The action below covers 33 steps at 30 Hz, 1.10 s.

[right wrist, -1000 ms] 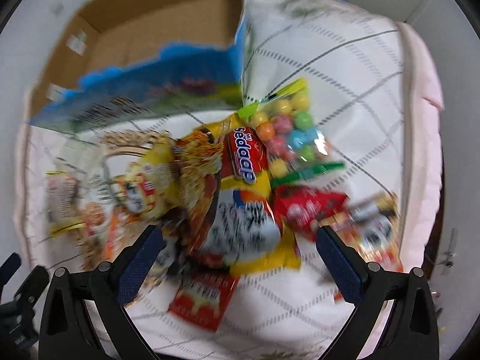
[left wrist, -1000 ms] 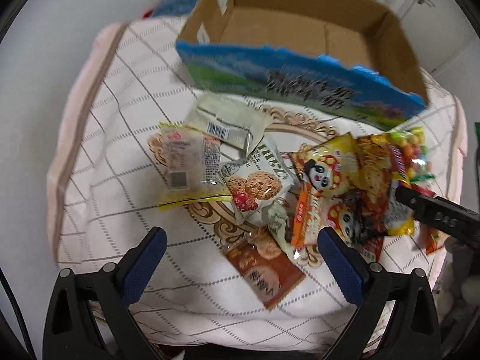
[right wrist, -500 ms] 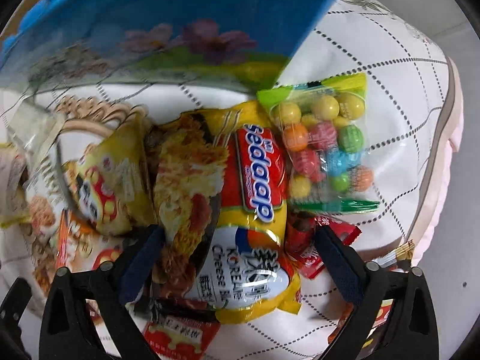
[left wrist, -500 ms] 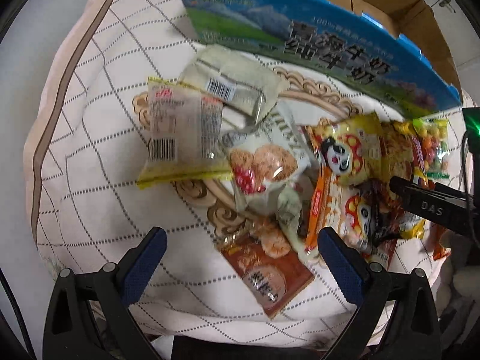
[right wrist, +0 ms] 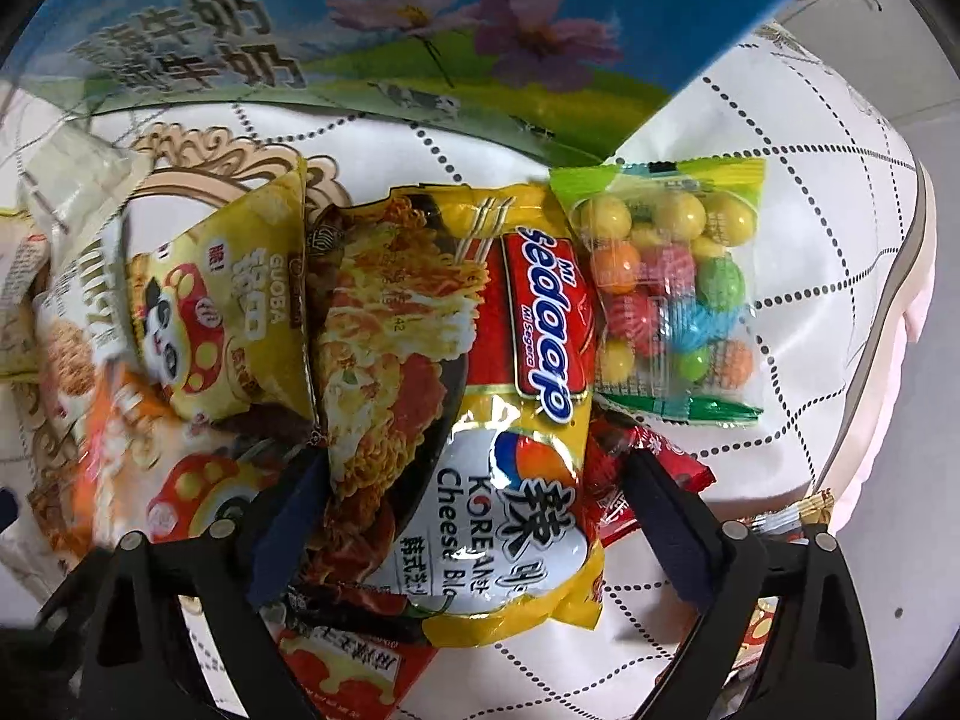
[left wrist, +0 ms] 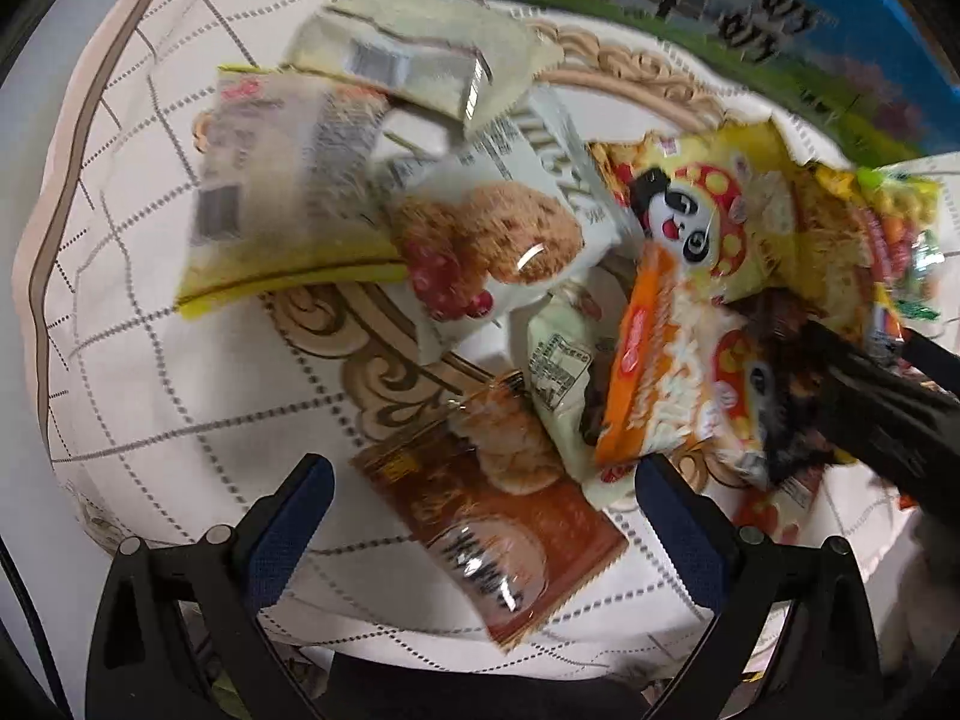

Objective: Organize snacks
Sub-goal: 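Reach the left tool to the brown biscuit packet while the right tool reaches the Sedaap noodle pack, then grasp and lift the brown packet with left tool while right tool lifts the noodle pack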

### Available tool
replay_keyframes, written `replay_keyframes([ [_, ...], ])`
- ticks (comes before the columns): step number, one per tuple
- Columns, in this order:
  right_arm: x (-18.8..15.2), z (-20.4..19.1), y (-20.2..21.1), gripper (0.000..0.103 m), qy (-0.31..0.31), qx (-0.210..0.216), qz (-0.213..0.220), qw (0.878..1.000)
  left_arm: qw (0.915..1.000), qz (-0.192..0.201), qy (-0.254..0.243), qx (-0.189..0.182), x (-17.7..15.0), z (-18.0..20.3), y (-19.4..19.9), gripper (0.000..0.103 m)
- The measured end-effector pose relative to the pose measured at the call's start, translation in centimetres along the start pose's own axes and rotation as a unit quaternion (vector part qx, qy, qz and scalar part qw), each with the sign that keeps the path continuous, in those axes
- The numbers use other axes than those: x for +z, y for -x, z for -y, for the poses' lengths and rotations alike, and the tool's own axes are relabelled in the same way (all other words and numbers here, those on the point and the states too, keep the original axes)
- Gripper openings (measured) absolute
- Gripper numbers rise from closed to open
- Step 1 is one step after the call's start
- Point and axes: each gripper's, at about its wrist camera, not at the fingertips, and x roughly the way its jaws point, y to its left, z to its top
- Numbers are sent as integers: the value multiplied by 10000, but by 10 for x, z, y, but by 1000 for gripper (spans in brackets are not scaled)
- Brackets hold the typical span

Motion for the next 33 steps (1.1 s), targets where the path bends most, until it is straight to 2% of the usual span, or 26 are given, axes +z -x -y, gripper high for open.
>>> replay_keyframes([
  [4, -24, 0, 15, 80, 175, 139, 56, 9997, 9992, 80, -195, 334, -13, 10, -12, 103],
  [8, -50, 0, 23, 78, 263, 303, 5, 9992, 9984, 157, -271, 472, -31, 5, -9, 103],
  [12, -79, 11, 33, 77, 138, 592, -68, 9981, 9974, 214, -259, 638, -47, -28, -9, 103],
  [15, -99, 23, 35, 76, -121, 948, -237, 9951, 9977, 242, -206, 606, -59, -46, -6, 103],
  [21, -102, 50, 32, 79, -602, 1324, -493, 9881, 9957, 436, -577, 584, -73, -48, 12, 103],
  [23, -82, 63, 36, 79, -606, 1323, -535, 9879, 9940, 472, -804, 575, -76, -40, 14, 103],
  [27, -72, 55, 31, 80, -572, 1208, -659, 9888, 9882, 405, -1285, 725, -81, -27, 4, 103],
  [29, -63, 68, 27, 81, -618, 1199, -725, 9882, 9877, 344, -1370, 675, -84, -23, -1, 103],
  [30, -61, 67, 25, 81, -631, 1195, -711, 9883, 9880, 340, -1368, 633, -83, -22, -3, 101],
  [32, -60, 64, 23, 80, -616, 1175, -600, 9893, 9896, 355, -1300, 497, -86, -32, -2, 88],
  [33, -62, 64, 24, 79, -587, 1166, -545, 9899, 9904, 351, -1255, 464, -84, -38, -3, 76],
])
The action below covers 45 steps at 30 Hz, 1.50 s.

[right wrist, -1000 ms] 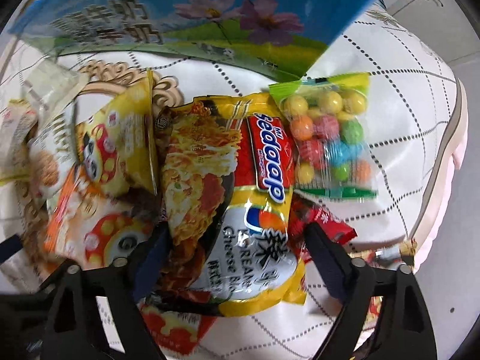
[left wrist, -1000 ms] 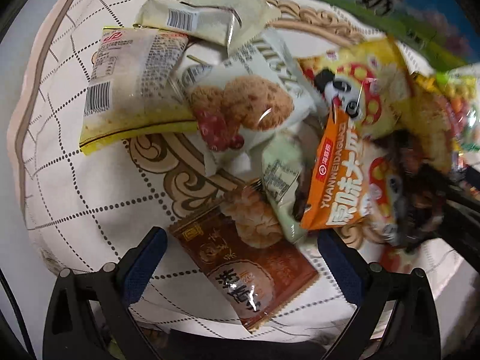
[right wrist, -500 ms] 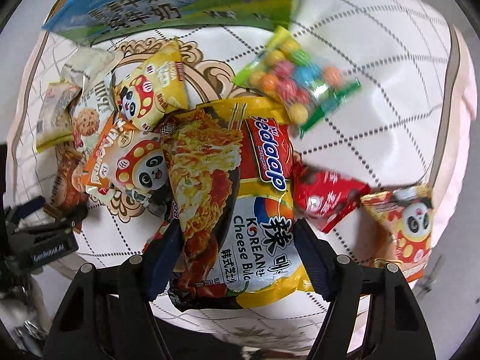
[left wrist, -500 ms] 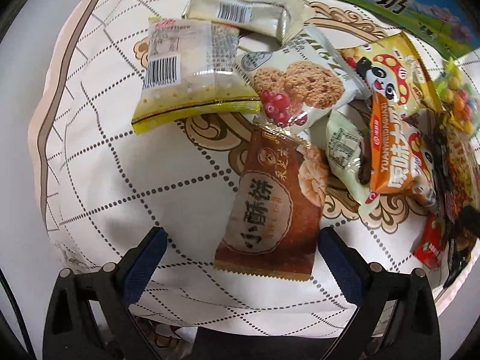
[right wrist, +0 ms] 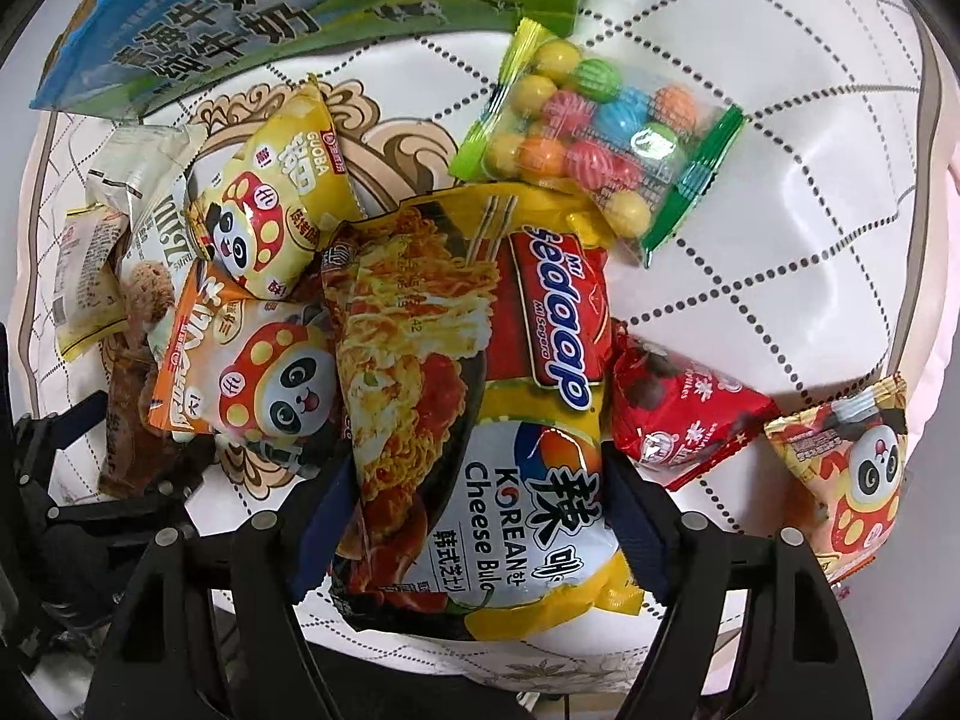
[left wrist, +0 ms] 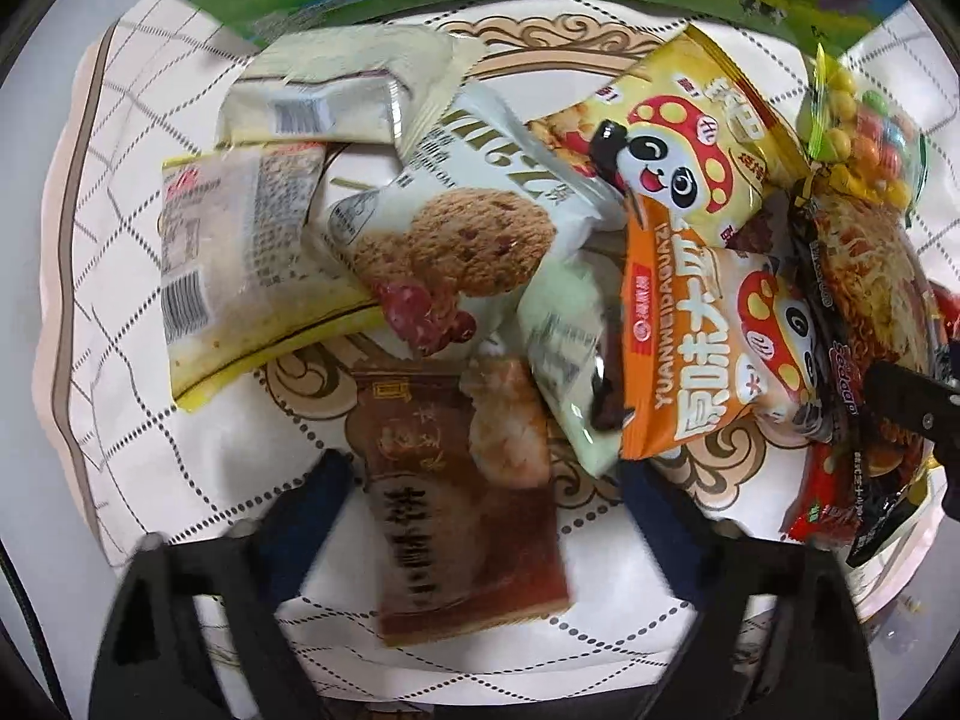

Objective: Organize snacks
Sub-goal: 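Grasp and lift the brown packet with left tool while right tool lifts the noodle pack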

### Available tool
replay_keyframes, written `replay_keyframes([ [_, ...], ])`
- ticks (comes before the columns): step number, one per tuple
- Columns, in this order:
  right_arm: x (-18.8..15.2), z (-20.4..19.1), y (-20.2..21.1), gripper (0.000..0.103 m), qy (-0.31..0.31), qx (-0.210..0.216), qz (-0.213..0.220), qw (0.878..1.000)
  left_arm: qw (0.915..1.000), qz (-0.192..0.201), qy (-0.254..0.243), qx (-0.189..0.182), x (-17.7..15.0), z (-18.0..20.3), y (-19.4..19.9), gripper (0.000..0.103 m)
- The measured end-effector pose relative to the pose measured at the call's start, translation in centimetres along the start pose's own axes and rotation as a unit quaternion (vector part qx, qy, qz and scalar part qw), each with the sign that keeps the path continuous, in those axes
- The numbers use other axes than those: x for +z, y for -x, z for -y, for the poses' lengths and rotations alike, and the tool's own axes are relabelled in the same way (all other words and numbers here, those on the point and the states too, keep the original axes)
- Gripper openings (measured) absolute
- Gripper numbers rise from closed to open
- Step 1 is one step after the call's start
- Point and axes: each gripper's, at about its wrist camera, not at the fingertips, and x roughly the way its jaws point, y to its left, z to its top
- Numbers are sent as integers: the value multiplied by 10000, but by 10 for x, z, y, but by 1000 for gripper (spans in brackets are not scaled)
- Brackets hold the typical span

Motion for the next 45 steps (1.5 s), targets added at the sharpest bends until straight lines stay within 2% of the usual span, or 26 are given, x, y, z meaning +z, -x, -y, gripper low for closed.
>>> replay_keyframes([
  [1, -4, -2, 0, 78, 43, -21, 56, 10000, 10000, 19, 32, 20, -5, -4, 0, 66],
  [4, -16, -11, 4, 77, 107, -69, 153, 9998, 9999, 105, 103, 80, -8, -15, 0, 52],
  [9, -45, -14, 16, 76, 133, -14, 255, 9996, 9993, 210, 313, 70, -36, -39, 2, 51],
  [13, -75, -11, 27, 75, 75, 206, 354, 9991, 9982, 315, 500, 50, -75, -53, 21, 51],
  [19, -122, 5, 47, 74, -256, 916, 533, 9940, 9963, 509, 688, -48, -147, -54, 49, 51],
  [20, -124, 13, 62, 74, -286, 1033, 558, 9927, 9961, 553, 691, -66, -155, -54, 54, 51],
  [23, -138, 19, 81, 73, -386, 1351, 721, 9875, 9951, 700, 685, -147, -173, -61, 80, 51],
  [27, -132, 23, 110, 73, -422, 1650, 1007, 9802, 9919, 1017, 657, -374, -188, -67, 115, 51],
  [32, -119, 24, 163, 73, -446, 1873, 1479, 9701, 9845, 1496, 482, -775, -164, -72, 180, 51],
  [38, -90, 18, 219, 72, -629, 1931, 2012, 9583, 9753, 1919, 254, -1061, -105, -80, 234, 51],
  [40, -74, 18, 233, 72, -683, 1849, 2136, 9568, 9732, 2040, 206, -1040, -80, -84, 246, 51],
  [42, -51, 12, 241, 72, -723, 1714, 2236, 9568, 9730, 2068, 157, -1012, -43, -82, 242, 51],
  [45, -8, -4, 237, 72, -785, 1501, 2302, 9583, 9753, 1968, 83, -998, -8, -83, 233, 51],
])
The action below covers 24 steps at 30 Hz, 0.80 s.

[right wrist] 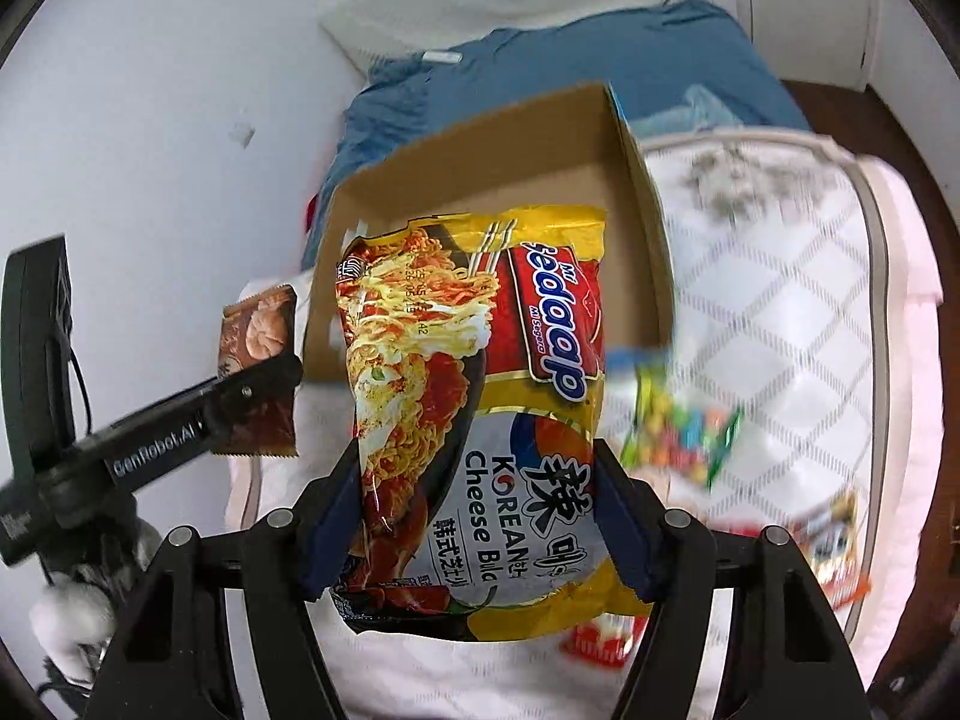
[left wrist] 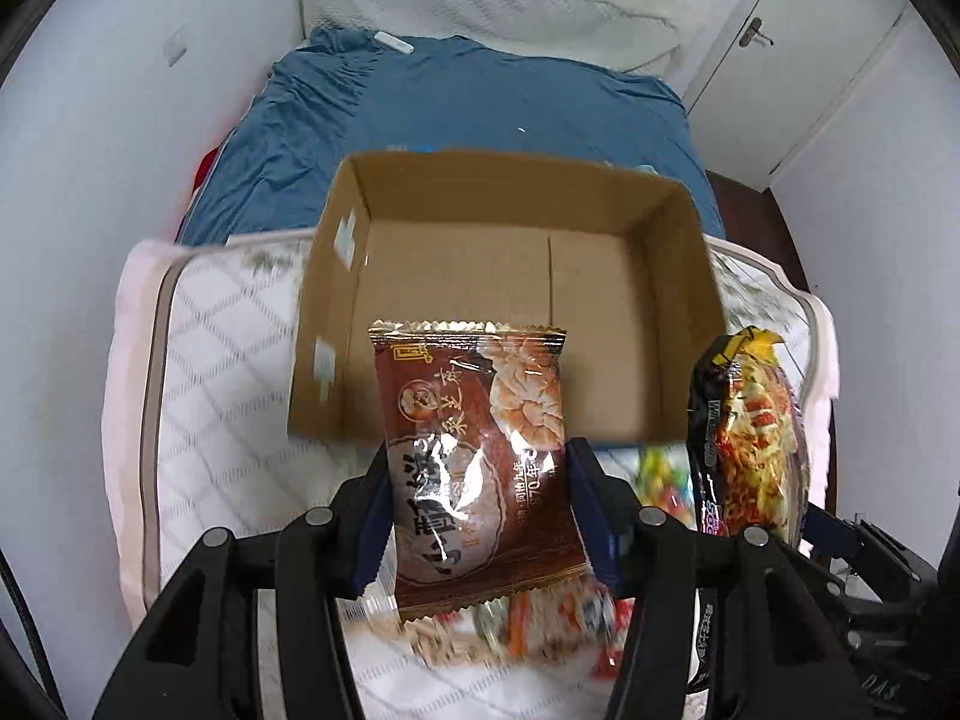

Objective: Organize snacks
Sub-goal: 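Grasp and lift the brown packet with left tool while right tool lifts the noodle pack, then lower both packets into the cardboard box and open both tools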

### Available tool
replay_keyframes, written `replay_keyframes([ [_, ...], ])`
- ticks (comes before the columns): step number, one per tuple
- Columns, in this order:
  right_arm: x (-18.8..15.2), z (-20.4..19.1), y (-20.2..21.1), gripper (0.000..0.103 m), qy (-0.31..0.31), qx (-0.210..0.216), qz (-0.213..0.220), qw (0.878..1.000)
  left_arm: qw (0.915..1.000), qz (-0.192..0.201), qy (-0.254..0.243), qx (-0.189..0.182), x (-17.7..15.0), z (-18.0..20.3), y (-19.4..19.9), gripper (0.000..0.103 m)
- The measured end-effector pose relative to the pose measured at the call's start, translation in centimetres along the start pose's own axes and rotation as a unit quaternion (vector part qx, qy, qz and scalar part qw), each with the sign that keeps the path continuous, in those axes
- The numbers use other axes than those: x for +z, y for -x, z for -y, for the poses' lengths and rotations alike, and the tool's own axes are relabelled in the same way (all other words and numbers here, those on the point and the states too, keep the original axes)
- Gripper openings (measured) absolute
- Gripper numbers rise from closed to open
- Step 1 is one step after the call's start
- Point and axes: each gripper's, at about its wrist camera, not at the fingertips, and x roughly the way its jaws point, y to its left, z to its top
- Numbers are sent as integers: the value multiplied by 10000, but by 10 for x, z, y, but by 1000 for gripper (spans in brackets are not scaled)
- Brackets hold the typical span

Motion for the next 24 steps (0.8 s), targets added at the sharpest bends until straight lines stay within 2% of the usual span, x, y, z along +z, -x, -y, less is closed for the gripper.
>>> replay_keyframes([
  [5, 53, -8, -39, 72, 4, -393, -38, 9992, 9988, -465, 83, -84, 61, -13, -66, 51],
  [11, 96, -6, -97, 72, -9, -804, -248, 9965, 9935, -1115, 181, -163, 100, -17, -127, 51],
  [17, 100, 6, -144, 72, -1, -1058, -539, 9929, 9886, -1488, 123, -182, 101, -8, -157, 51],
  [24, 95, 17, -174, 72, -9, -1139, -715, 9909, 9859, -1666, 116, -140, 85, -7, -180, 51],
])
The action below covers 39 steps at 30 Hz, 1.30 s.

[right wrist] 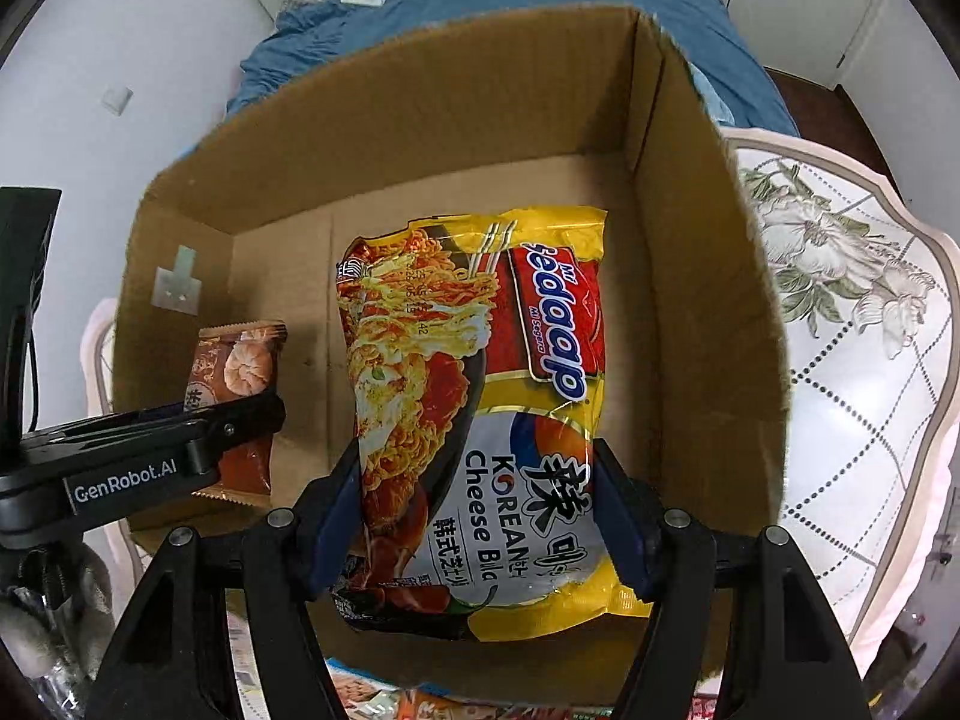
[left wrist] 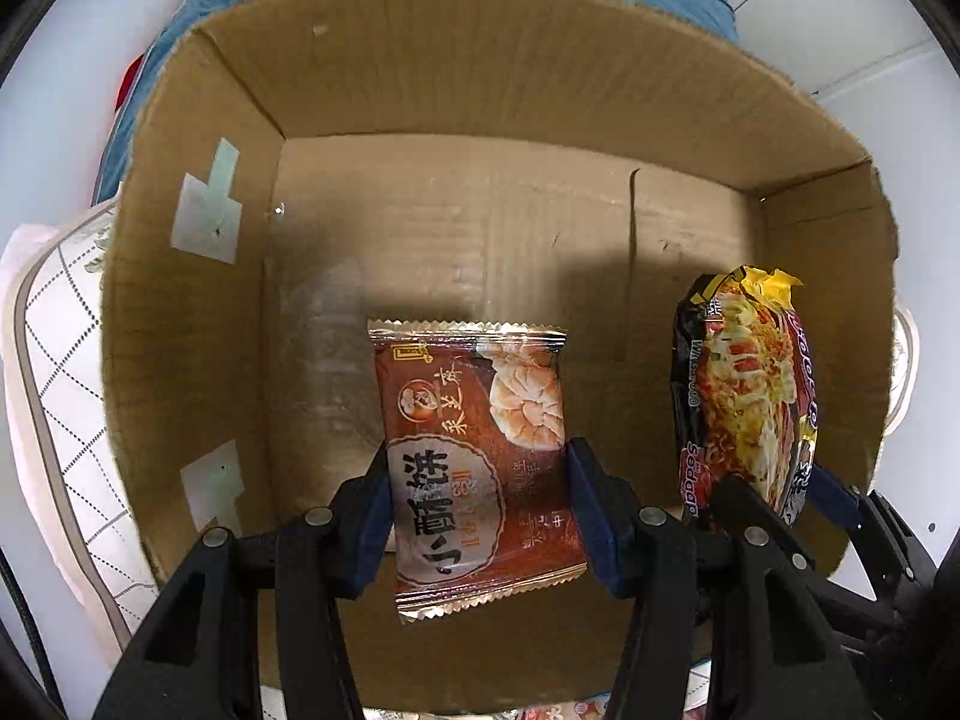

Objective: Organize snacks
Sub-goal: 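Lower both packets into the cardboard box and open both tools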

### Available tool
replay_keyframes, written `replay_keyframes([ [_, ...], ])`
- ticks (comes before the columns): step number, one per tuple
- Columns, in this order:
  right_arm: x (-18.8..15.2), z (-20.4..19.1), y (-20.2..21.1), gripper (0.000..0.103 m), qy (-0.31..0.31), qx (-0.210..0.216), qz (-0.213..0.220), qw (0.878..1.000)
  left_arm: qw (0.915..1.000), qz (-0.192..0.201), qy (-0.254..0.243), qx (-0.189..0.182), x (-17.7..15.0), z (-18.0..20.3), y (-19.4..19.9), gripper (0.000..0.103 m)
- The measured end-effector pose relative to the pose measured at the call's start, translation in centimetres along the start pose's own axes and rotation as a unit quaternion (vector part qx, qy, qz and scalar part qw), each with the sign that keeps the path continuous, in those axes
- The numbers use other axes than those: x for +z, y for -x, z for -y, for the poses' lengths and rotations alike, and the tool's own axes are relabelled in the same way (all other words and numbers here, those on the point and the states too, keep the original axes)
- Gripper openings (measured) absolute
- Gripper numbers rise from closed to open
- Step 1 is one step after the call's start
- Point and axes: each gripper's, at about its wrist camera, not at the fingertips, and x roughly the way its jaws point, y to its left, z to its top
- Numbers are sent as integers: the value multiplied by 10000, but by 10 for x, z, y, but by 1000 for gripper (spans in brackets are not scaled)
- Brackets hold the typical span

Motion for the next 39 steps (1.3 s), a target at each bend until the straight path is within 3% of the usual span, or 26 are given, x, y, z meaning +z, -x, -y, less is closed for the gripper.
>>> replay_keyframes([
  [5, 4, 2, -19, 74, 100, 54, -268, 9996, 10000, -79, -44, 24, -5, 5, -10, 53],
  [9, 1, 2, -23, 83, 151, 106, -425, 9989, 9999, 72, -76, 44, -10, 11, -6, 86],
  [10, 0, 0, -23, 86, 182, 107, -429, 9989, 9999, 129, -69, 58, -12, 12, -4, 89],
  [14, -4, -11, -15, 101, 380, -145, -314, 9987, 9993, 323, -12, 162, -24, 14, 7, 89],
  [25, -25, -9, 30, 101, 404, -477, 287, 9976, 9925, 1159, -25, 377, -60, 1, 48, 89],
  [31, -47, -7, 71, 101, 446, -594, 793, 9941, 9833, 1721, -64, 585, -90, -9, 78, 89],
  [39, -76, -13, 112, 101, 460, -506, 1132, 9912, 9715, 2254, -111, 726, -134, -8, 122, 89],
])
